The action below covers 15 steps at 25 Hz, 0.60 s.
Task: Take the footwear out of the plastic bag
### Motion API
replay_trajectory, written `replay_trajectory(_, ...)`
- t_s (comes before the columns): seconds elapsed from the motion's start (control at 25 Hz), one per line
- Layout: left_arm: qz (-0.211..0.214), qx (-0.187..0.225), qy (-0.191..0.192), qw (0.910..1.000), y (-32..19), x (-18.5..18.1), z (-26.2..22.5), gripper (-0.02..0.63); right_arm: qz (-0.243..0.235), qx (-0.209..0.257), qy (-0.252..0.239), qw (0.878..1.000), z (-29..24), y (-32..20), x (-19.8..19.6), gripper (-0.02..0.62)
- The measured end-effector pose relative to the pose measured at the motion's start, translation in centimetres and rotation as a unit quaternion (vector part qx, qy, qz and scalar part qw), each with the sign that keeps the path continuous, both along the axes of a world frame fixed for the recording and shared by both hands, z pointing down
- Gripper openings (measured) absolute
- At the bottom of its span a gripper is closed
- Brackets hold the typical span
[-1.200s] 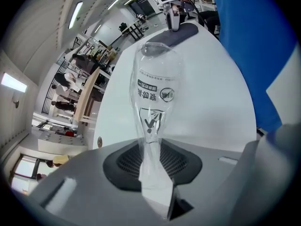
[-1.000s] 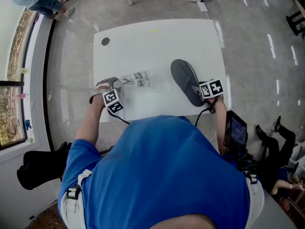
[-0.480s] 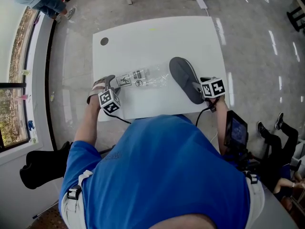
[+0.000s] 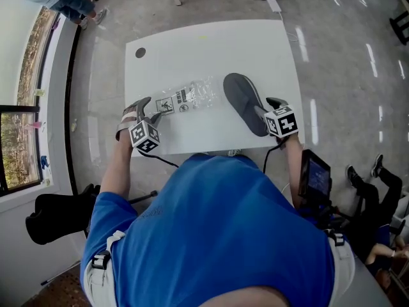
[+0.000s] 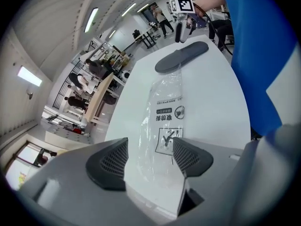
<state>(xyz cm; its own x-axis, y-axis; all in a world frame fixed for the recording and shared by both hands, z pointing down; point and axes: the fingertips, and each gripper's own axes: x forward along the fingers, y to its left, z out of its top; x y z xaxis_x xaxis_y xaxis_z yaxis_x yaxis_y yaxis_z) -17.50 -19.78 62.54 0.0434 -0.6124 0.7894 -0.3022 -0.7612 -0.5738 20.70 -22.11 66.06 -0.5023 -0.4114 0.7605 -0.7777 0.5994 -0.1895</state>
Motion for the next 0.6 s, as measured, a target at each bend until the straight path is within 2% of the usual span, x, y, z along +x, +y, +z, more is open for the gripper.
replay_trajectory(0.16,-0.011,0.057,0.026,0.9980,1.0,1.2,-1.6,0.230,-0.019,0.069,0.023,0.997,-0.9,0.2,-1.5,0.207)
replay_trajectory(0.36,-0.018,0.112,0.068,0.9912,2.1,4.9,-4.1,0.127,-0.049,0.149,0.046,0.987,-3.3,0.7,-2.0,0.202)
replay_trajectory(0.48,-0.026,0.139,0.098,0.9851,2.7,7.3,-4.4,0.040,-0.059,0.172,0.049,0.982,-4.0,1.4,-1.8,0.193)
replay_trajectory(0.6,-0.036,0.153,0.134,0.9785,3.2,8.4,-4.4,0.008,-0.064,0.192,0.052,0.978,-5.0,2.3,-2.7,0.162)
